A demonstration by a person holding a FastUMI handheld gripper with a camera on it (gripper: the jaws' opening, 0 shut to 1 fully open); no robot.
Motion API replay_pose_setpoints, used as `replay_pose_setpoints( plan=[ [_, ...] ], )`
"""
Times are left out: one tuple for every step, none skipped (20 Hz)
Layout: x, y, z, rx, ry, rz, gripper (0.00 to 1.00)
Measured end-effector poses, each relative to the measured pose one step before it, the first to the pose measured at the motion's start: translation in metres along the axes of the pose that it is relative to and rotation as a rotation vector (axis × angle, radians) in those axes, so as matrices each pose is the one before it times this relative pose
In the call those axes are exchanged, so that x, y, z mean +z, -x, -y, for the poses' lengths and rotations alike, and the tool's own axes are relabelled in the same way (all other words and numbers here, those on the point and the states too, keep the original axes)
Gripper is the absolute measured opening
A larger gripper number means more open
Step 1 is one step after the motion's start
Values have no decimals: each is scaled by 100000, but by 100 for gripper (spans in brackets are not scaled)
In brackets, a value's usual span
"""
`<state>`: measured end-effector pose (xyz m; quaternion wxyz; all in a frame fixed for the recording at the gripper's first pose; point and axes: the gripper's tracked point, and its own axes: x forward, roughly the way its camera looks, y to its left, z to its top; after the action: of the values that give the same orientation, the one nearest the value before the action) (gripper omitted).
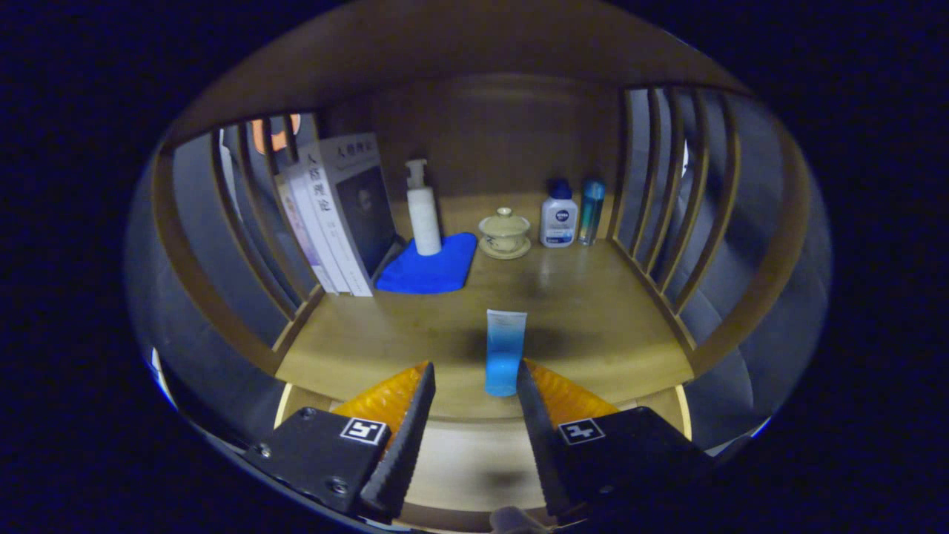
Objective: Pull open the drawer, take out the items inside it, and place them on the countertop above the cabinet.
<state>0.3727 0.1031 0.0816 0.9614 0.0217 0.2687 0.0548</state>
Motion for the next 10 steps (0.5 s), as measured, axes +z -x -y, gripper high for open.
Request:
replay_pose_setpoints(
  plan=[
    [-161,1383,-198,270,1381,4499,74],
    [-136,1382,-52,340,1965,4496,77],
    [-76,1498,-136,376,1502,5176,79],
    [90,1591,-103,-23,852,4891,79],
    [62,1646,4,-262,-7,5370,79],
    [84,1654,-113,-229,-282,4872,79],
    [139,1239,-183,532,171,4704,80],
    [-252,1037,84,-821,368,3433,84],
    [250,1765,409,-1478,152,3992,88],
    [24,1027,-16,-881,-259,4135,91]
  ],
)
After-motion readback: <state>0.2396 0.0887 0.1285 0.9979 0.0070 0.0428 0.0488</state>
